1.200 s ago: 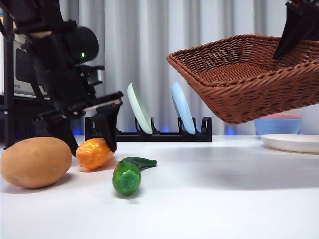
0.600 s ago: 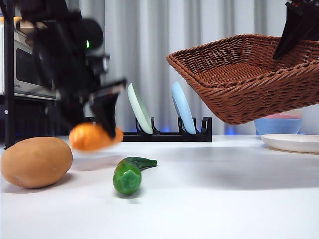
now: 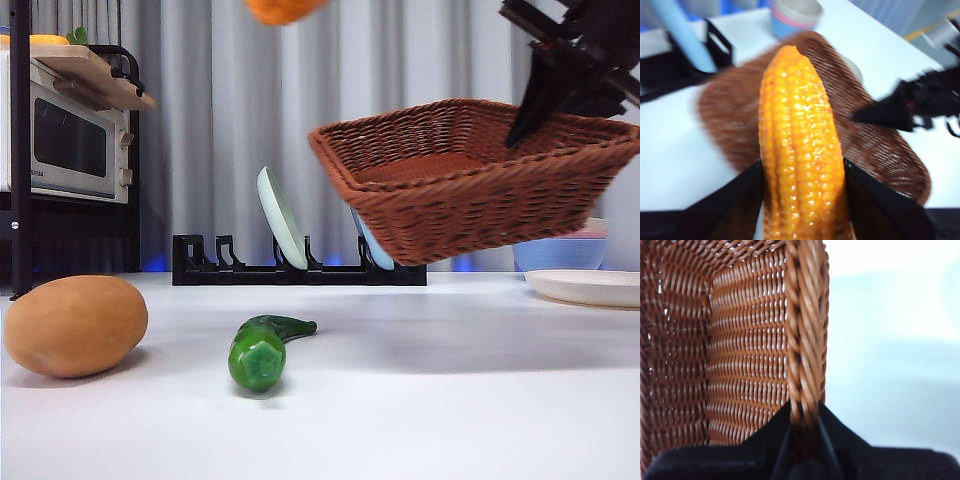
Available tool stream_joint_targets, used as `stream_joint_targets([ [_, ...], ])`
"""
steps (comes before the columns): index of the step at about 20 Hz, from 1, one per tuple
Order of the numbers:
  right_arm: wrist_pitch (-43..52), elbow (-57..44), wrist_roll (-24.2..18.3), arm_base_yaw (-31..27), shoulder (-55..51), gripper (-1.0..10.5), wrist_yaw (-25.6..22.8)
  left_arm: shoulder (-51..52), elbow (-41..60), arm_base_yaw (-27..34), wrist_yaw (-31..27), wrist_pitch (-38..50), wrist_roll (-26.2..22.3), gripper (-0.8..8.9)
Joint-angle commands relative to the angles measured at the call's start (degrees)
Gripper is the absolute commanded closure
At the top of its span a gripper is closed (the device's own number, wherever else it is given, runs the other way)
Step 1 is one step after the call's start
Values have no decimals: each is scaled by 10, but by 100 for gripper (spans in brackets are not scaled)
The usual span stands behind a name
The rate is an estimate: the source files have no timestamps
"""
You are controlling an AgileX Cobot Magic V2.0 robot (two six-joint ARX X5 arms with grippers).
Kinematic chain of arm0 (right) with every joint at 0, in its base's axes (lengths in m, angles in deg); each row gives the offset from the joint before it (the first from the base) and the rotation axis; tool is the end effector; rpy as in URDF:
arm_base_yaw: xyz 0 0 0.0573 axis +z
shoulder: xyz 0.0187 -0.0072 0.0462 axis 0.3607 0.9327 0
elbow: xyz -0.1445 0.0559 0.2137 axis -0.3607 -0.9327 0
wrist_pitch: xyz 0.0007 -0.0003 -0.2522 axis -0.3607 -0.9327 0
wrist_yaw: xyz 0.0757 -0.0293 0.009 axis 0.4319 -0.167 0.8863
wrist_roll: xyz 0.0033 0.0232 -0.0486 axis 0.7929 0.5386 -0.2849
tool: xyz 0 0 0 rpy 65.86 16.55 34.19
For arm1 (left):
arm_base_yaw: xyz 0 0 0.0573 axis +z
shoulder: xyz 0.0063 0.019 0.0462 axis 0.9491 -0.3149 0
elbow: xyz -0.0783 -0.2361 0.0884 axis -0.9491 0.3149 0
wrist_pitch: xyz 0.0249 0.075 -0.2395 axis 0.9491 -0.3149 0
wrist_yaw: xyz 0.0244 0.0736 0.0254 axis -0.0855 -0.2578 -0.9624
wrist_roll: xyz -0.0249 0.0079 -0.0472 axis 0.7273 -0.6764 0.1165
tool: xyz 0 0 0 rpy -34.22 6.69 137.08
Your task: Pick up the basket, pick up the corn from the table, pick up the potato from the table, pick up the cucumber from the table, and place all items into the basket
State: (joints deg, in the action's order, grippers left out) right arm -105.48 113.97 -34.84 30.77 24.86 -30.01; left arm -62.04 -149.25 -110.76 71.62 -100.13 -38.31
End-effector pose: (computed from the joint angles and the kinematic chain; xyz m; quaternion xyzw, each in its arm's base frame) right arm 0.2837 0.0591 0.2937 0.1074 0.3900 0.2242 0.8866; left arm 0.2376 -0.1979 0.3856 -0.0112 0.2708 -0.3570 0.8939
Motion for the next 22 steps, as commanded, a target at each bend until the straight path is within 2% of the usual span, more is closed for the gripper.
stream_joint_targets([
  [1,20,-1,21,17,0,962,6,-31,6,-56,-47,13,7,821],
  [4,20,-1,22,31,0,963,8,-73,6,-100,-90,28,5,822],
  [9,20,-1,30,32,0,963,64,-144,6,-123,-100,16,3,795],
  [10,20,-1,31,32,0,963,66,-151,6,-123,-99,11,3,687],
  [12,20,-1,34,32,0,963,66,-154,6,-123,-101,0,3,395],
  [13,20,-1,35,32,0,963,66,-154,6,-123,-100,-1,3,366],
  [18,21,-1,35,31,0,963,65,-121,6,-123,-100,-44,3,366],
  [22,27,-1,35,31,0,963,65,-13,6,-129,-103,-132,3,366],
])
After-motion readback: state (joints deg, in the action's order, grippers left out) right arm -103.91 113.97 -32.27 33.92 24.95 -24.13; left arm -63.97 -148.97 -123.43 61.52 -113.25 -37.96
